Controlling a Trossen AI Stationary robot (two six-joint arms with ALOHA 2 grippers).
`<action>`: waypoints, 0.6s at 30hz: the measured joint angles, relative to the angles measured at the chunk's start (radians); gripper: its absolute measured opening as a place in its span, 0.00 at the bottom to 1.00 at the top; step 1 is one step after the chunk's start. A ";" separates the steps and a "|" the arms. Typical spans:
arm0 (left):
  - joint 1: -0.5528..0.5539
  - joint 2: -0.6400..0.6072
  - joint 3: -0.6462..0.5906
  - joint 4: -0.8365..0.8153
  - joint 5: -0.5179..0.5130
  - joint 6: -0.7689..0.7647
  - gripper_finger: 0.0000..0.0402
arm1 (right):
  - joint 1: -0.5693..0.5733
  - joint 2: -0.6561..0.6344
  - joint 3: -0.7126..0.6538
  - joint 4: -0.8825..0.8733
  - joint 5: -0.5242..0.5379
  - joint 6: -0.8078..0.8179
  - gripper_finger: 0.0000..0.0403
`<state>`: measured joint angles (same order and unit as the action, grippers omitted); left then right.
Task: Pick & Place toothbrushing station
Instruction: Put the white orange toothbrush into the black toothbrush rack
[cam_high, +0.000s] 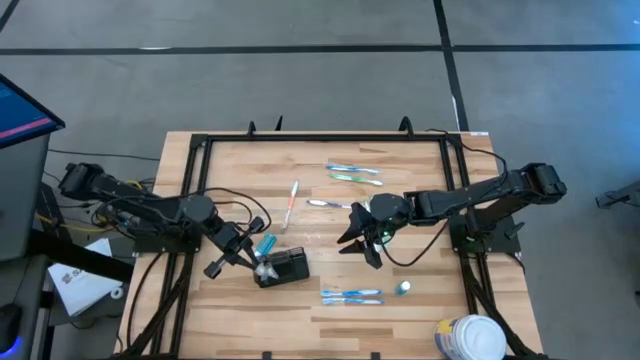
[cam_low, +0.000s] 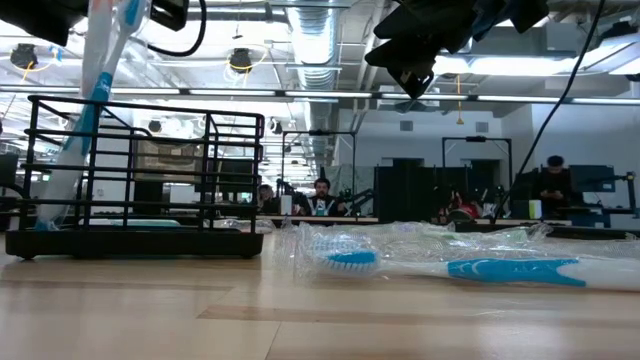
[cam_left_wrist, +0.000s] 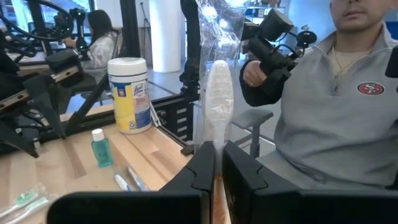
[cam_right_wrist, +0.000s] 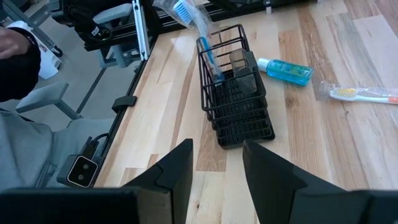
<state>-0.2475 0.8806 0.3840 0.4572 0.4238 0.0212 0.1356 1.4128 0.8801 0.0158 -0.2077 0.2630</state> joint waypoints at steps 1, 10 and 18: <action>-0.002 0.000 -0.001 0.000 -0.002 0.000 0.02 | 0.000 0.000 0.000 0.000 0.000 0.000 0.33; -0.003 -0.001 -0.103 0.116 -0.010 -0.023 0.02 | 0.000 0.000 0.000 0.000 0.000 0.000 0.33; -0.003 -0.010 -0.197 0.273 -0.011 -0.045 0.02 | 0.000 0.000 0.000 0.000 0.000 0.000 0.33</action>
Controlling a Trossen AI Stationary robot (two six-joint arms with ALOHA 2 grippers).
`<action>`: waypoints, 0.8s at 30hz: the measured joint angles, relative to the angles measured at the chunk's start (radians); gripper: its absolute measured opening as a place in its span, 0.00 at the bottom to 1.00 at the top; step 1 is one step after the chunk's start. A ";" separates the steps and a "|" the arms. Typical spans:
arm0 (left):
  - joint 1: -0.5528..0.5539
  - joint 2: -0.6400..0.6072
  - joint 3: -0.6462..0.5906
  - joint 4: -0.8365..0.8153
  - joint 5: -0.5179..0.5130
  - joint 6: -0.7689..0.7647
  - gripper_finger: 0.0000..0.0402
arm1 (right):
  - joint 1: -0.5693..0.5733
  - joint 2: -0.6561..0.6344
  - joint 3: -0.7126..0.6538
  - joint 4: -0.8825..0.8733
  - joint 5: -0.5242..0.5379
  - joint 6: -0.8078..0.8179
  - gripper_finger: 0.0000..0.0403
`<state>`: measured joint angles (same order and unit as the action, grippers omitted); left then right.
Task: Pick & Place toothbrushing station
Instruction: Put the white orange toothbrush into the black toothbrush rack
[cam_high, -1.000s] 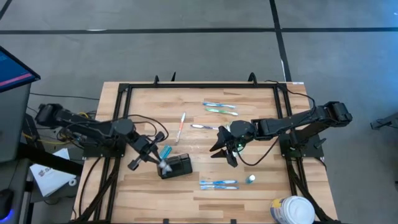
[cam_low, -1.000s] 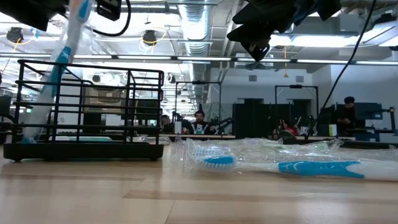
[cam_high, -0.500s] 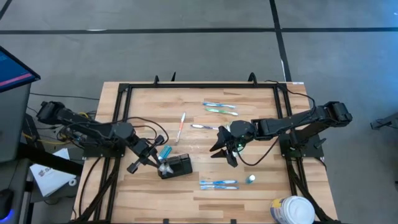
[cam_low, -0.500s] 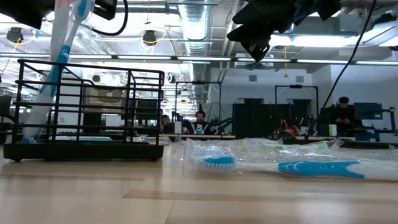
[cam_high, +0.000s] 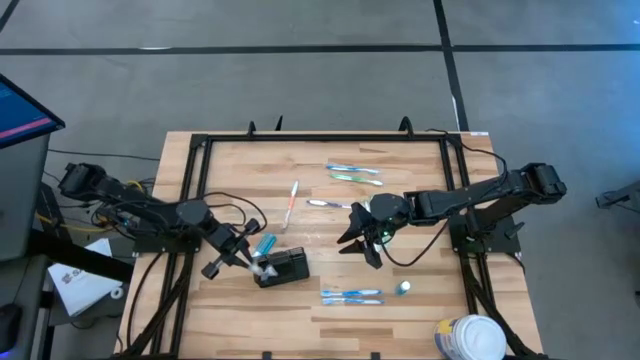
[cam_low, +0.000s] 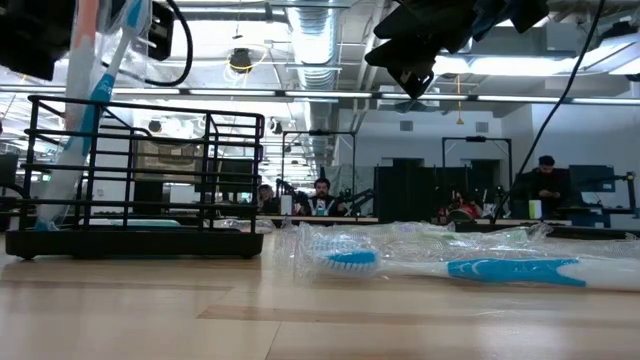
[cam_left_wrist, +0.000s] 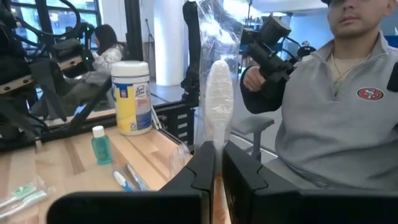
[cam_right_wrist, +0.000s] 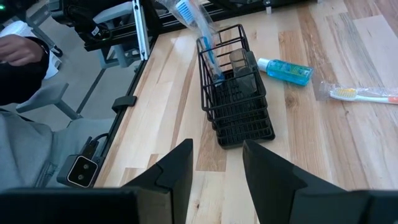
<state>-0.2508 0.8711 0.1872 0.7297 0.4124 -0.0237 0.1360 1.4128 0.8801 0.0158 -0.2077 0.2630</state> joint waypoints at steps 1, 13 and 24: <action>0.000 0.000 -0.009 0.015 -0.003 -0.007 0.02 | 0.000 0.000 0.000 0.000 0.000 0.000 0.33; 0.000 0.000 -0.112 0.188 -0.012 -0.015 0.02 | 0.000 0.000 0.000 0.000 0.000 0.000 0.33; -0.032 0.000 -0.119 0.196 -0.022 -0.008 0.02 | 0.000 0.000 0.000 0.022 0.000 0.000 0.33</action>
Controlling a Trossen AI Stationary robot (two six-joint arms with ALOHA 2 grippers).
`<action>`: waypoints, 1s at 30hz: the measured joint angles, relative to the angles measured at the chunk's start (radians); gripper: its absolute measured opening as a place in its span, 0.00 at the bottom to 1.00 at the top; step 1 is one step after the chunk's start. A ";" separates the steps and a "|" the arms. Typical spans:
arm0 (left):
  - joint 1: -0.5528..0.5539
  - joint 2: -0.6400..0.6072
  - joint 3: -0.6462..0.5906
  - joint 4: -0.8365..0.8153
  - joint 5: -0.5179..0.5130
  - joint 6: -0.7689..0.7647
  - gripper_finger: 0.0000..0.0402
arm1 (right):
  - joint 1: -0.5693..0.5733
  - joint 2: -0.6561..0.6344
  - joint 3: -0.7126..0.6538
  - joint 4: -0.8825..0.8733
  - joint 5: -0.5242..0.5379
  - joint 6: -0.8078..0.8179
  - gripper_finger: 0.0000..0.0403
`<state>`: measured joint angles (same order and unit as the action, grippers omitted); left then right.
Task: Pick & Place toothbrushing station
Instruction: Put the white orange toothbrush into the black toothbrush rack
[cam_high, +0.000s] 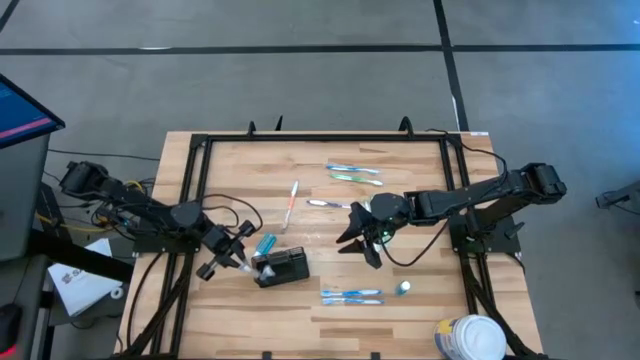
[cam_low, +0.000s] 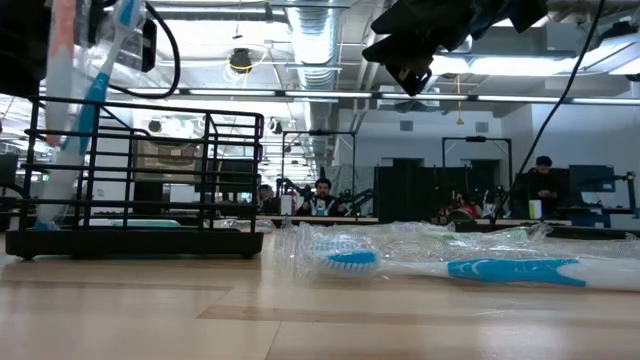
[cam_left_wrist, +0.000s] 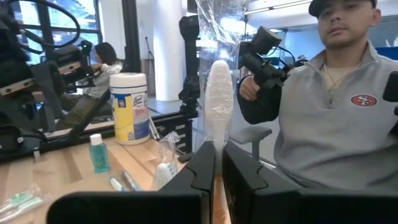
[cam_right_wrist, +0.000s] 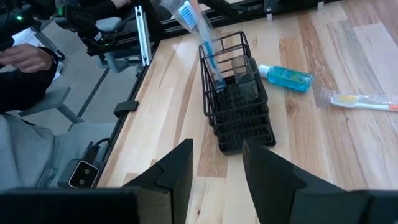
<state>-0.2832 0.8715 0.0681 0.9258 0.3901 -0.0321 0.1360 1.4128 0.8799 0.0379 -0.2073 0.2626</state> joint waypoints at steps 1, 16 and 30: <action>-0.004 0.000 0.000 0.000 -0.001 0.001 0.02 | 0.000 0.000 0.000 0.002 0.000 0.000 0.33; -0.024 0.036 0.001 0.005 -0.058 0.050 0.02 | 0.000 0.000 0.000 0.001 0.000 0.000 0.33; -0.024 0.162 0.001 0.062 -0.062 0.053 0.02 | 0.000 0.000 0.000 0.002 0.000 0.000 0.33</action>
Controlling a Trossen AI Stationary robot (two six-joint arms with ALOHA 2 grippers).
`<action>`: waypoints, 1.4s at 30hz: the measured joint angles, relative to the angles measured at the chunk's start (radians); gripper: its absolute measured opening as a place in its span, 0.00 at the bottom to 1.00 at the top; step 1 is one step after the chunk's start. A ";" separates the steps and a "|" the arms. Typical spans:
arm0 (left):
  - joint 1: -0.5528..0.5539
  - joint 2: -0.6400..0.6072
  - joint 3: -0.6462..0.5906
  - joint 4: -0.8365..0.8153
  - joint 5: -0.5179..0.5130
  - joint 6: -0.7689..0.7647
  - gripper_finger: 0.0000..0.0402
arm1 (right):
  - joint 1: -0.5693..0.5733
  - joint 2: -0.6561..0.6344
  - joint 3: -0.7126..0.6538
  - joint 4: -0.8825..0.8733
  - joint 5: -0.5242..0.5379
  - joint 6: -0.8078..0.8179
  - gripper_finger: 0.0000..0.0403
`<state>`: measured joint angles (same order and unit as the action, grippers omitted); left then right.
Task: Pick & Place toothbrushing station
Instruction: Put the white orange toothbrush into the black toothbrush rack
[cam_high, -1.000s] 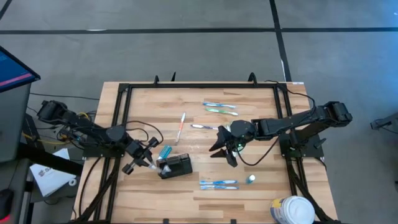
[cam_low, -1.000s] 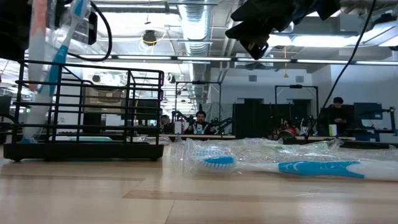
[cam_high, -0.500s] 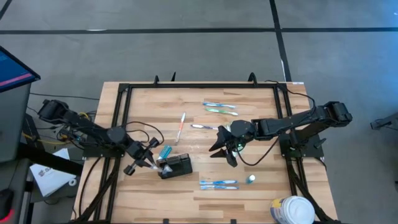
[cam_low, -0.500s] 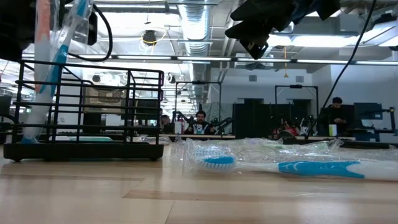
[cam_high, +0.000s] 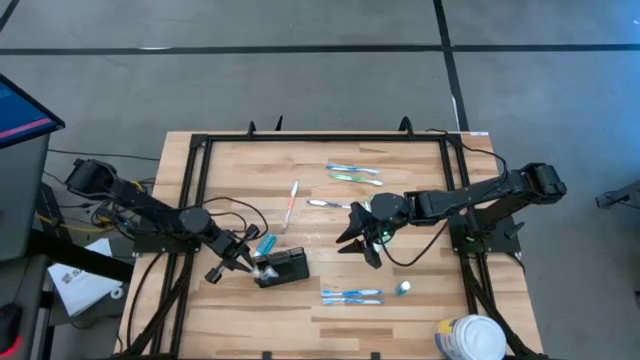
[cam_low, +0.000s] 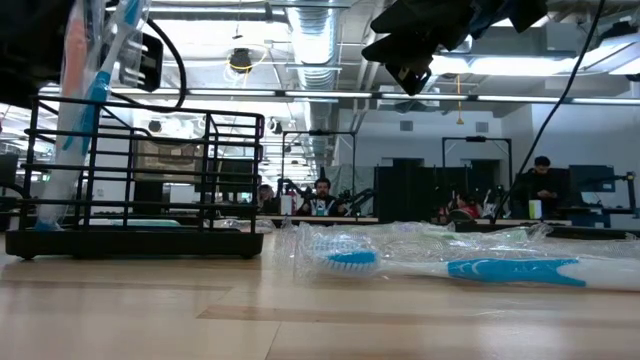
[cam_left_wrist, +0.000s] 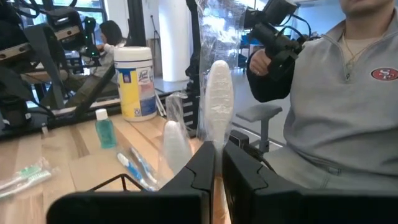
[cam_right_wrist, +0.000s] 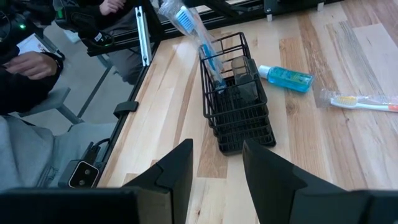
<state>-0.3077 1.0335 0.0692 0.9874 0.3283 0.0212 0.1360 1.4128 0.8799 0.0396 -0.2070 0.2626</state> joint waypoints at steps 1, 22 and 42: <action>0.000 0.005 0.000 0.005 0.000 0.000 0.02 | 0.000 0.000 0.000 0.000 0.000 0.000 0.33; 0.000 0.011 0.000 -0.019 0.001 0.000 0.05 | 0.000 0.000 0.000 0.000 0.000 0.000 0.33; 0.000 0.011 0.000 -0.010 0.001 -0.003 0.05 | 0.000 0.000 0.000 -0.001 0.000 0.000 0.33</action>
<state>-0.3073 1.0447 0.0692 0.9773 0.3290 0.0186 0.1356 1.4128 0.8799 0.0390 -0.2073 0.2623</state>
